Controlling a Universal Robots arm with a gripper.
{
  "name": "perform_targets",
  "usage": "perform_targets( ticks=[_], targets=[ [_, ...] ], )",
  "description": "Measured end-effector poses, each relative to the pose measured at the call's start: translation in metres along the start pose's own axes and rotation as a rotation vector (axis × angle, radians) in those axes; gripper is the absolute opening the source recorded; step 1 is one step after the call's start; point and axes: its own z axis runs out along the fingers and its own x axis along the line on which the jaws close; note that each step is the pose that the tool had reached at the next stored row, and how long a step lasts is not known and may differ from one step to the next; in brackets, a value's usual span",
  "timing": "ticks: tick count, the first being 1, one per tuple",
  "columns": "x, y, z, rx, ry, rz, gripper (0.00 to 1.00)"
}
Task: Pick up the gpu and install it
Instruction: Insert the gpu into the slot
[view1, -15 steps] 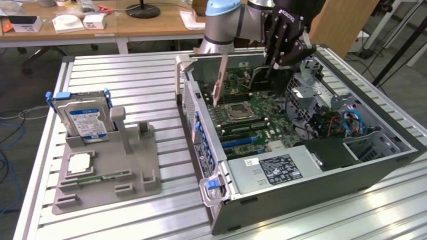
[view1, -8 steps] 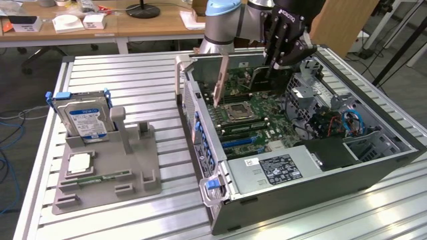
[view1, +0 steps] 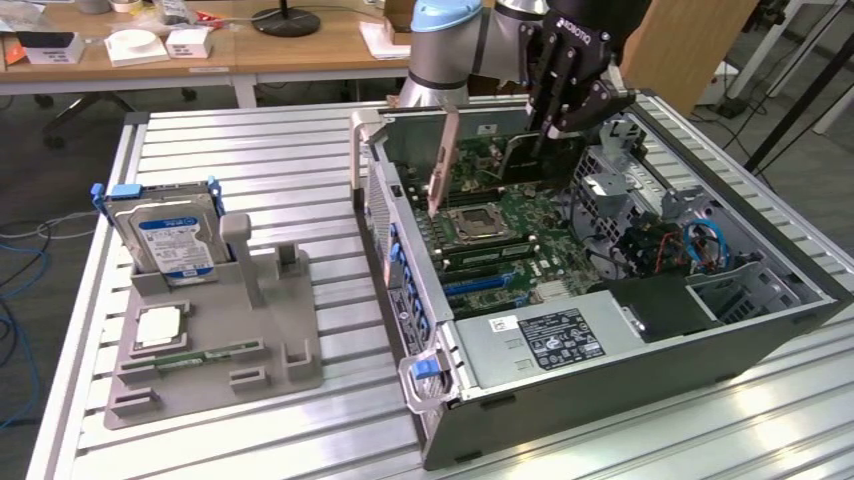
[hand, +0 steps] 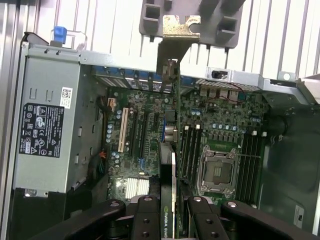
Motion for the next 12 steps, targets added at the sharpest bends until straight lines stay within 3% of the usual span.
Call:
perform_targets(
  ticks=[12],
  targets=[
    [0.0, 0.0, 0.0, -0.0009, 0.0016, -0.041, 0.26]
  ],
)
